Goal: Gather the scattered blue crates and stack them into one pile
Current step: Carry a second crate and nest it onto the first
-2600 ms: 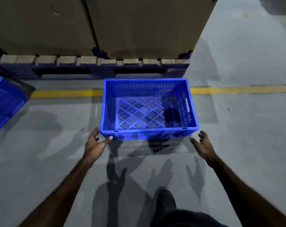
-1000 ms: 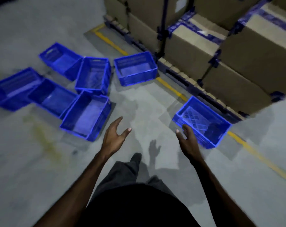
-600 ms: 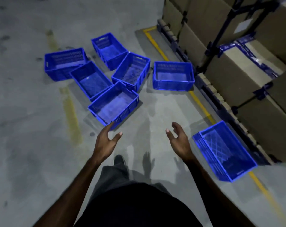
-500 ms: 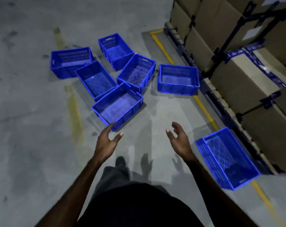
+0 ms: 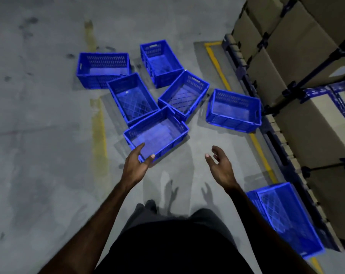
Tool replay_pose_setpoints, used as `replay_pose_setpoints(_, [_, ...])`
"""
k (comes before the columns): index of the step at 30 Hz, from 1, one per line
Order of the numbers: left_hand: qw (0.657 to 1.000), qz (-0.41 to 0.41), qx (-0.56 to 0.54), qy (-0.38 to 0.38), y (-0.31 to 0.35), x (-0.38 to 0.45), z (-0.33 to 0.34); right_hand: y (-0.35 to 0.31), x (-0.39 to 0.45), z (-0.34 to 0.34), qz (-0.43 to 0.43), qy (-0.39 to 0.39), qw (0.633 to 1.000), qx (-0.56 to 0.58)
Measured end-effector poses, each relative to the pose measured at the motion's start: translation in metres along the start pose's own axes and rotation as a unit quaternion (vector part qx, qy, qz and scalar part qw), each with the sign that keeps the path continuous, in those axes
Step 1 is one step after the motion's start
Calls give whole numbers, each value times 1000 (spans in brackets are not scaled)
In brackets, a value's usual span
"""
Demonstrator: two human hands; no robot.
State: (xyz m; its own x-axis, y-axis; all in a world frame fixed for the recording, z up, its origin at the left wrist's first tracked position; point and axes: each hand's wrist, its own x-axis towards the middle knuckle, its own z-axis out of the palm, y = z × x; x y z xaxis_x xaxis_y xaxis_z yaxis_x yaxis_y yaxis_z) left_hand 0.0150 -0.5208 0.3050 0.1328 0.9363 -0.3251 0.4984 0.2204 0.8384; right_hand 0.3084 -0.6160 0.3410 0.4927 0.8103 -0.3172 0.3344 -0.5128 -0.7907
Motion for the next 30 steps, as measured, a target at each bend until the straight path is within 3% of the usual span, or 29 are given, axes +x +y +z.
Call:
replay_pose_setpoints(5, [999,-31,17,1,2,44,1,-17,63,6,-1,-27,999,-18])
replay_pose_setpoints(12, [994,-79,9,73,18,104,22,-27,183,6,-26,-106,993,-42])
replay_pose_setpoints(19, [964,-213,-46,154,27,158,60,-22,331,3,-35,-185,976,-109])
replay_pose_setpoints(25, [943,-280,-55,174,8,206,81,-1,435,37,-44,-247,954,-162])
replay_pose_setpoints(30, [936,-312,-42,155,-37,245,94,30,488,80,-36,-245,949,-196])
